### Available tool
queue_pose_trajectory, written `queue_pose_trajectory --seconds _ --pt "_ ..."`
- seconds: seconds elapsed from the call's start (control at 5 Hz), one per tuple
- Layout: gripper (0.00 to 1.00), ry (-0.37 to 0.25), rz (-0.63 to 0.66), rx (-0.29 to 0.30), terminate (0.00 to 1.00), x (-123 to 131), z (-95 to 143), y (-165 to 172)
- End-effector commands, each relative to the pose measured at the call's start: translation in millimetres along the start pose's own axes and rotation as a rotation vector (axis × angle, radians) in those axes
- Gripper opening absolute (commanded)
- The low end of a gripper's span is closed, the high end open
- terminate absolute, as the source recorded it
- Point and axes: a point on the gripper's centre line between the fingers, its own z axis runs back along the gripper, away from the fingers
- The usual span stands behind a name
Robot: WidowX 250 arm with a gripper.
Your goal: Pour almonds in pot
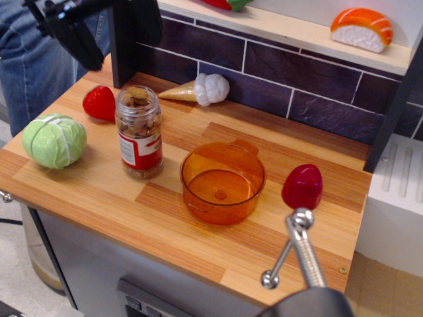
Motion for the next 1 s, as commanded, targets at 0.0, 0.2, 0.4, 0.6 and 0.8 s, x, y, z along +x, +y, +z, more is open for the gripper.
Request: queue_pose_trajectory --seconds 0.0,0.2,0.4,0.6,0.8 --pt "1.00 0.143 0.271 -0.057 0.00 48 16 27" --pt "1.00 0.196 0.341 0.001 0.00 57 4 44" --pt "1.00 0.202 0.394 0.054 0.00 65 -15 59" --pt "1.00 0.207 0.449 0.087 0.00 76 -31 67" --pt "1.00 0.204 0.473 0.114 0.00 79 -43 68"
